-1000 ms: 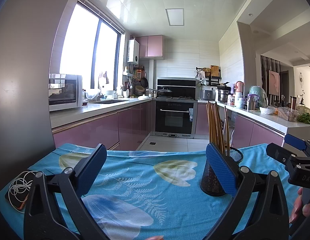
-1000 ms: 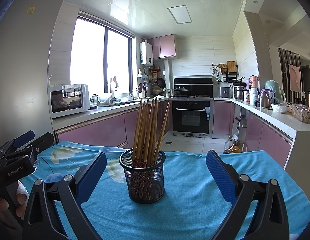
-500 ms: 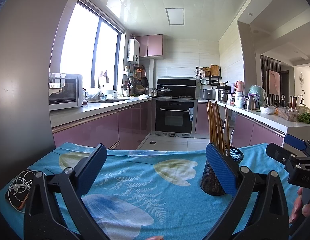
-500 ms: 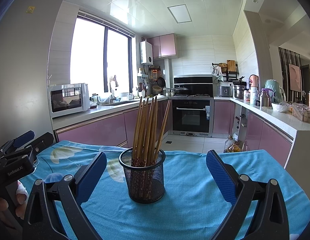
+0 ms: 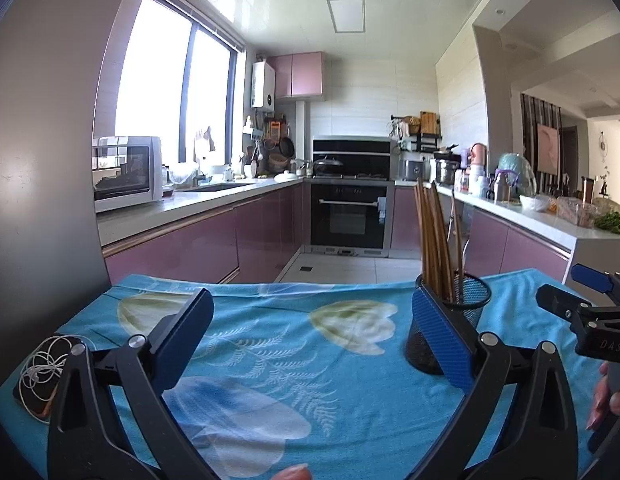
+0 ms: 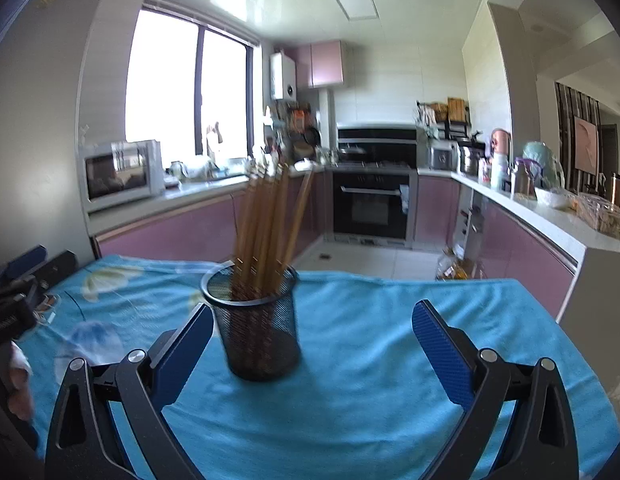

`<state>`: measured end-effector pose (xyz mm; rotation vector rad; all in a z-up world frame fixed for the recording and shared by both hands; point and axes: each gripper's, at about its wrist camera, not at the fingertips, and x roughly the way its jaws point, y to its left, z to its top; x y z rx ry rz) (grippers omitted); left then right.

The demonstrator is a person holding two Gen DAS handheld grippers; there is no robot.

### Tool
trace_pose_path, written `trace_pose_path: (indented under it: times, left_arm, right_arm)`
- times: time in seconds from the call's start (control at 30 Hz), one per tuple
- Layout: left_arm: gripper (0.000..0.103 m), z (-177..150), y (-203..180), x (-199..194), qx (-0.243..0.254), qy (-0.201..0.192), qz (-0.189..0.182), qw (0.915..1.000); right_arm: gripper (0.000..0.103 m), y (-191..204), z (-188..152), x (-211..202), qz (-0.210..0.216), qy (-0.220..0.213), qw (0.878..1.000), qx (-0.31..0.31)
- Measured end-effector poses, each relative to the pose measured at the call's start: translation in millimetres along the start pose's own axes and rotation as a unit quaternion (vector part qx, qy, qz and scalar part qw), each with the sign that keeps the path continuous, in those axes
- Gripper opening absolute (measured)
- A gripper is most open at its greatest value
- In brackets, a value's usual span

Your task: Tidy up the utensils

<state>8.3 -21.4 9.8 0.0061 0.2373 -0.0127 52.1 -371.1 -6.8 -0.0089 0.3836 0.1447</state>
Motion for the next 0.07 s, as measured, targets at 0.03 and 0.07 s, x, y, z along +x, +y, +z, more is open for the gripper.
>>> trace_pose_path:
  times: [0.03,0.07]
  left_arm:
    - [0.098,-1.5,4.1,5.3,0.002,0.018,0.004,0.9998]
    - [0.098,-2.7,7.6,10.2,0.002,0.032,0.009,0.9995]
  right_arm:
    - [0.097,-11.1,-2.2,8.1,-0.014,0.025,1.0,0.005]
    - [0.097,-25.9,-4.9,20.5,-0.029,0.061,0.998,0.011]
